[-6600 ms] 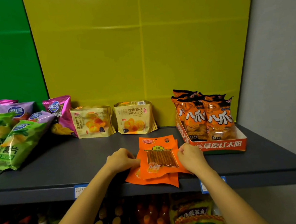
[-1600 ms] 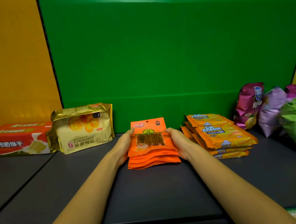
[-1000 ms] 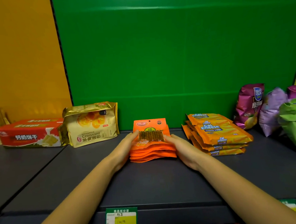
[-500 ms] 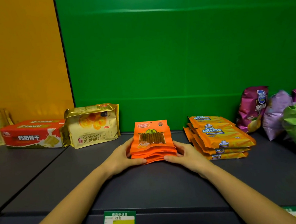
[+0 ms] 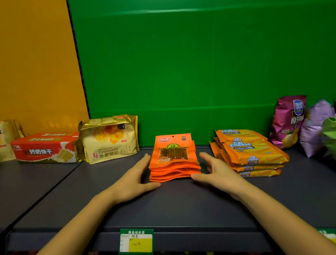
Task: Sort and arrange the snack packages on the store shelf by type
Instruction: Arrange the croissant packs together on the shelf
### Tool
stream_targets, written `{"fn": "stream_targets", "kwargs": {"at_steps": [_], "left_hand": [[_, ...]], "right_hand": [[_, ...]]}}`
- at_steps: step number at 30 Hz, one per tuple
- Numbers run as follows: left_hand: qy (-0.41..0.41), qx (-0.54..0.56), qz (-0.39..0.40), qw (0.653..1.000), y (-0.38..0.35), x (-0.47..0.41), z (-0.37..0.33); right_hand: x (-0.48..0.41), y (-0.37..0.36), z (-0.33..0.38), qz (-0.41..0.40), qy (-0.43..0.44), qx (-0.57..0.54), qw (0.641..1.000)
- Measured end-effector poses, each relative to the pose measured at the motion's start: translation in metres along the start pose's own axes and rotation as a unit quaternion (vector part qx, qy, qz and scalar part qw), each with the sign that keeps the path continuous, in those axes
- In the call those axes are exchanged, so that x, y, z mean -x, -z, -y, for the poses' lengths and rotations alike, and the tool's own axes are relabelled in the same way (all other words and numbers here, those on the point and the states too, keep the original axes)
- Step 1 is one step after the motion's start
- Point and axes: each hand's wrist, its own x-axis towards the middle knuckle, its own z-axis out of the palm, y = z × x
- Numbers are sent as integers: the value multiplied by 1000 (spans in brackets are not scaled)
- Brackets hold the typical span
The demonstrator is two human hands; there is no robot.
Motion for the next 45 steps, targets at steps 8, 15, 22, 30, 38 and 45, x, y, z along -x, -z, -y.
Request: {"fn": "stream_targets", "kwargs": {"at_steps": [8, 15, 22, 30, 38, 45], "left_hand": [[42, -339, -231, 911, 42, 58, -1], [103, -348, -304, 881, 67, 120, 20], [152, -354, -294, 875, 73, 177, 49], [203, -328, -329, 862, 110, 215, 88], [154, -304, -326, 882, 181, 219, 151], [89, -300, -287, 905, 241, 212, 197]], "right_hand": [[10, 11, 21, -114, 177, 234, 949], [2, -16, 46, -73, 232, 235, 941], [-21, -50, 78, -19, 282, 229, 931], [-76, -78, 129, 16, 291, 233, 928], [-152, -118, 184, -22, 218, 273, 937], [-188, -141, 212, 2, 130, 391, 911]]}}
